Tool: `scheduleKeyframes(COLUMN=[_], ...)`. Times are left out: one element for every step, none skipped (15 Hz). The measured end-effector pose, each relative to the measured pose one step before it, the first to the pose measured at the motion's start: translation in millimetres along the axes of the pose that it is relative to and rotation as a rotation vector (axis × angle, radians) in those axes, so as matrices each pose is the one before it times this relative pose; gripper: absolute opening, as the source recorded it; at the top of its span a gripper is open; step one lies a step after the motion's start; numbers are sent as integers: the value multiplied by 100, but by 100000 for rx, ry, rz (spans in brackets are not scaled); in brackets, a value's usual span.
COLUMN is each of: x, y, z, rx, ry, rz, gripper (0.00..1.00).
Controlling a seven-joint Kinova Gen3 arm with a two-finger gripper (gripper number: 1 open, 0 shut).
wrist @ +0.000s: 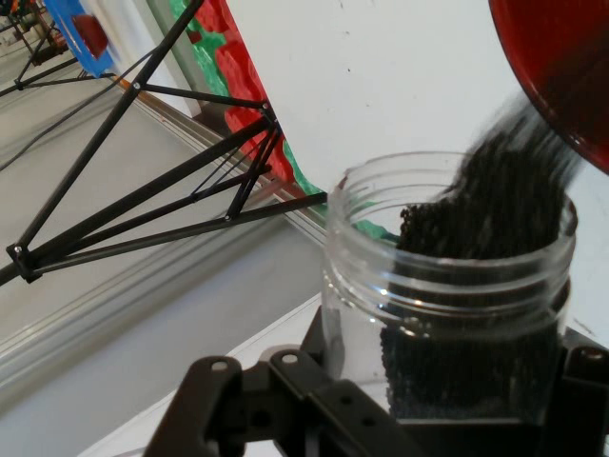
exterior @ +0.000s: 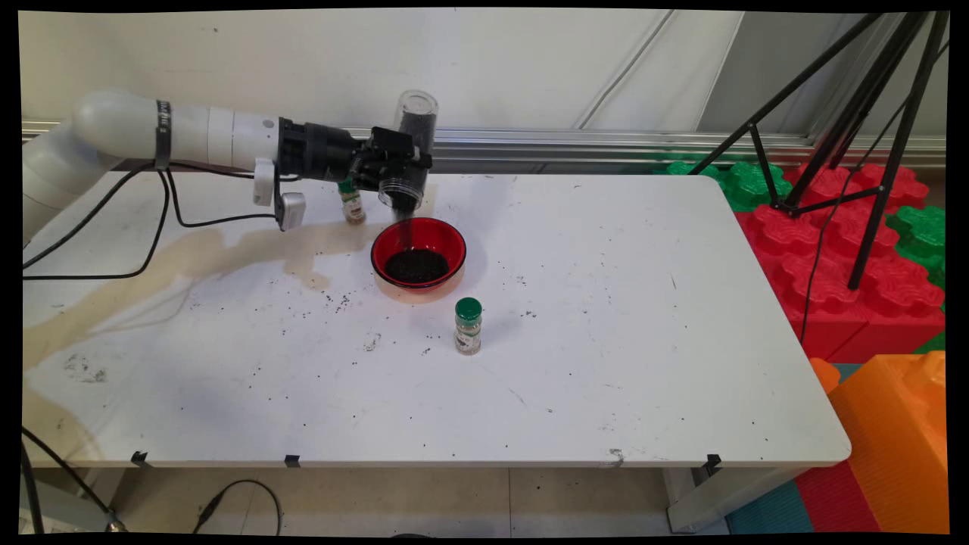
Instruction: Pour the black seasoning powder in the red bowl
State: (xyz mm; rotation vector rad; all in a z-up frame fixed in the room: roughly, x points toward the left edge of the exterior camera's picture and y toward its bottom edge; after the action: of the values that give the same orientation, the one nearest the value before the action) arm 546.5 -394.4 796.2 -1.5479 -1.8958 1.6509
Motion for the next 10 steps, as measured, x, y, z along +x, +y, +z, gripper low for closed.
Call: scheduleKeyframes(x=[22, 16, 21, 22, 22, 25, 26, 21, 17, 0], y=[11, 7, 0, 17, 8, 8, -2, 10, 4, 2], z=[-11, -15, -1, -13, -10, 2, -12, -27, -6, 3], rx=[3, 0, 15, -37, -11, 0, 9, -27, 3, 10], ry=[55, 35, 73, 55, 59, 103, 64, 20, 25, 13], rz=[-79, -105, -203, 1, 59, 49, 36, -18, -225, -296], gripper=[0, 0, 0, 0, 0, 0, 0, 0, 0, 0])
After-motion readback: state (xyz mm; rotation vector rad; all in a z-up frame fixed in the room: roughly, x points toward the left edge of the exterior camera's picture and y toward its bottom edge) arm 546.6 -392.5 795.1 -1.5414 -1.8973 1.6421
